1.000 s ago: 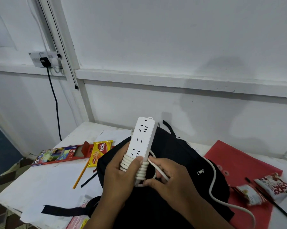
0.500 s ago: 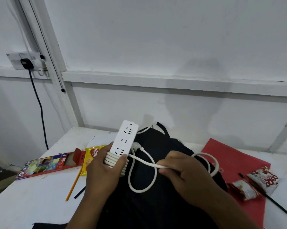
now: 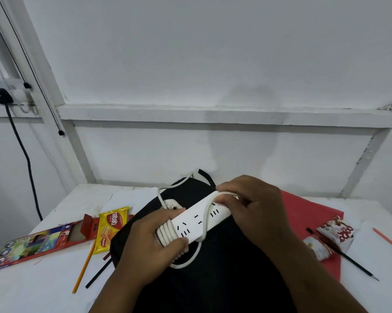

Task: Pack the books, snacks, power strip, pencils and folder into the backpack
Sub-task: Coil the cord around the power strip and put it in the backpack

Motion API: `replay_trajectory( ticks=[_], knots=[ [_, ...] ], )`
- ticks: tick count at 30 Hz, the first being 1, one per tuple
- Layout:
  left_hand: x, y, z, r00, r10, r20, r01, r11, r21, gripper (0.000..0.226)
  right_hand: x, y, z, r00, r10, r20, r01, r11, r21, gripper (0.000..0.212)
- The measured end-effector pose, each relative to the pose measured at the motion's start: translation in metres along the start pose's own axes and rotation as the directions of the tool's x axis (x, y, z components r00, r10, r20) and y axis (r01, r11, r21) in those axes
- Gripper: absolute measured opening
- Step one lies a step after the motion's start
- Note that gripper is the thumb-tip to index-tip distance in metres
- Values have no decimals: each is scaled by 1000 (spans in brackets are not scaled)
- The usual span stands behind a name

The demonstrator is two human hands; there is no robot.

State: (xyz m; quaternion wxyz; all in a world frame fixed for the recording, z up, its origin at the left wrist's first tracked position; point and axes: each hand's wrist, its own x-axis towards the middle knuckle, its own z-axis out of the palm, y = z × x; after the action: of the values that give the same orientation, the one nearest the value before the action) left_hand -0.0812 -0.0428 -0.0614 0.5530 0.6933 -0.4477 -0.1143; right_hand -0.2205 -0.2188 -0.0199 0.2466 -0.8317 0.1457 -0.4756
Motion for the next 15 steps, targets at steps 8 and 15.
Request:
replay_trajectory(
  ticks=[8, 15],
  knots=[
    [-6, 3, -6, 999, 37, 13, -36, 998, -53, 33, 12, -2, -8, 925, 269, 269, -331, 917, 221, 18],
    [-17, 7, -6, 999, -43, 22, 47, 968, -248, 30, 0, 9, -5, 802, 229, 553, -480, 797, 366, 33]
  ],
)
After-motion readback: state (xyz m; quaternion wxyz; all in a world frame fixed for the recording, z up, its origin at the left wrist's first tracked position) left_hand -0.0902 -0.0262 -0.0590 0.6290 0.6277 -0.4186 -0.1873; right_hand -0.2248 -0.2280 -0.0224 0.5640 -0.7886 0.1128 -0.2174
